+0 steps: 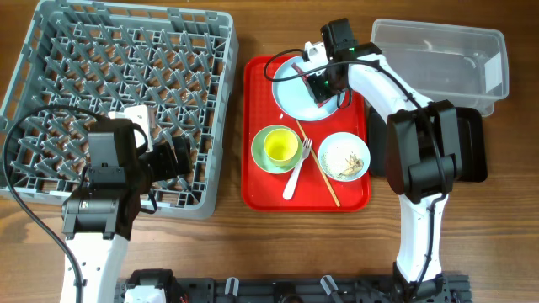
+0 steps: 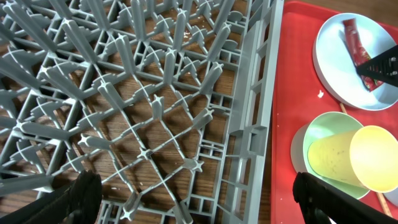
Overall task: Sort waste into correct bins and load items into the dishwasher rack
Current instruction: 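Carry the wrapper to the clear plastic bin and release it, then grasp the blue bowl of rice with the right gripper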
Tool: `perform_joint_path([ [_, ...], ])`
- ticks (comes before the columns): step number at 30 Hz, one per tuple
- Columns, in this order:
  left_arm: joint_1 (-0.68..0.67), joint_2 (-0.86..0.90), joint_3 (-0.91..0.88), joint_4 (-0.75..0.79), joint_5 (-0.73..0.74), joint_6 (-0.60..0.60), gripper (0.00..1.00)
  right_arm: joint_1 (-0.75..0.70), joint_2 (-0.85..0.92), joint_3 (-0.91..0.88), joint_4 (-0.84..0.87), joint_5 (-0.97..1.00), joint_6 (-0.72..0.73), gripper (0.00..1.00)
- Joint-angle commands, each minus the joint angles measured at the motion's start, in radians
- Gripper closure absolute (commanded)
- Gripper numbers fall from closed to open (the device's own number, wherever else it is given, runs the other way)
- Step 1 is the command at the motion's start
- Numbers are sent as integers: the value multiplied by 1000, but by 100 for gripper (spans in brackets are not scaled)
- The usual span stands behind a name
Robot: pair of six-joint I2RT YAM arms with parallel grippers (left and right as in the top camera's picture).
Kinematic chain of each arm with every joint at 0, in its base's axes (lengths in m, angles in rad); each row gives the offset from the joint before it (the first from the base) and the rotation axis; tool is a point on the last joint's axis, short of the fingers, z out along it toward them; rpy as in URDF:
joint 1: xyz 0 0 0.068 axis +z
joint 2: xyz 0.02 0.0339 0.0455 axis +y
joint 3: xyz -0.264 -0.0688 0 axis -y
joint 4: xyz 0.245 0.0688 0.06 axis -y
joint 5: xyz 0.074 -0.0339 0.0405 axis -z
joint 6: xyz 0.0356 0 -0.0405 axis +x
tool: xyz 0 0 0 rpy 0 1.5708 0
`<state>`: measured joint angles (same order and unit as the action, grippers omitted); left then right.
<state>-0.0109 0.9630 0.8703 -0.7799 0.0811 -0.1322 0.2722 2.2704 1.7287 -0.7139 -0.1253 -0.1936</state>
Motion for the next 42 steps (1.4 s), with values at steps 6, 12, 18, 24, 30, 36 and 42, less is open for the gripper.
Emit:
perform_joint_path([
  [6, 7, -2, 21, 0, 19, 13, 0, 5, -30, 21, -68, 22, 144, 96],
  [12, 7, -2, 21, 0, 19, 13, 0, -75, -283, 22, -58, 100, 352, 96],
  [18, 7, -2, 21, 0, 19, 13, 0, -261, -343, 2, -96, 100, 567, 82],
  [24, 7, -2, 21, 0, 19, 13, 0, -312, -347, -26, -42, 96, 564, 4],
  [30, 7, -2, 21, 1, 19, 13, 0, -312, -520, -6, -175, -70, 428, 0],
  [36, 7, -2, 21, 1, 19, 13, 0, -312, -647, -64, -471, -143, 347, 2],
  [42, 7, -2, 21, 0, 19, 13, 0, -214, -766, -354, -454, -200, 324, 4],
])
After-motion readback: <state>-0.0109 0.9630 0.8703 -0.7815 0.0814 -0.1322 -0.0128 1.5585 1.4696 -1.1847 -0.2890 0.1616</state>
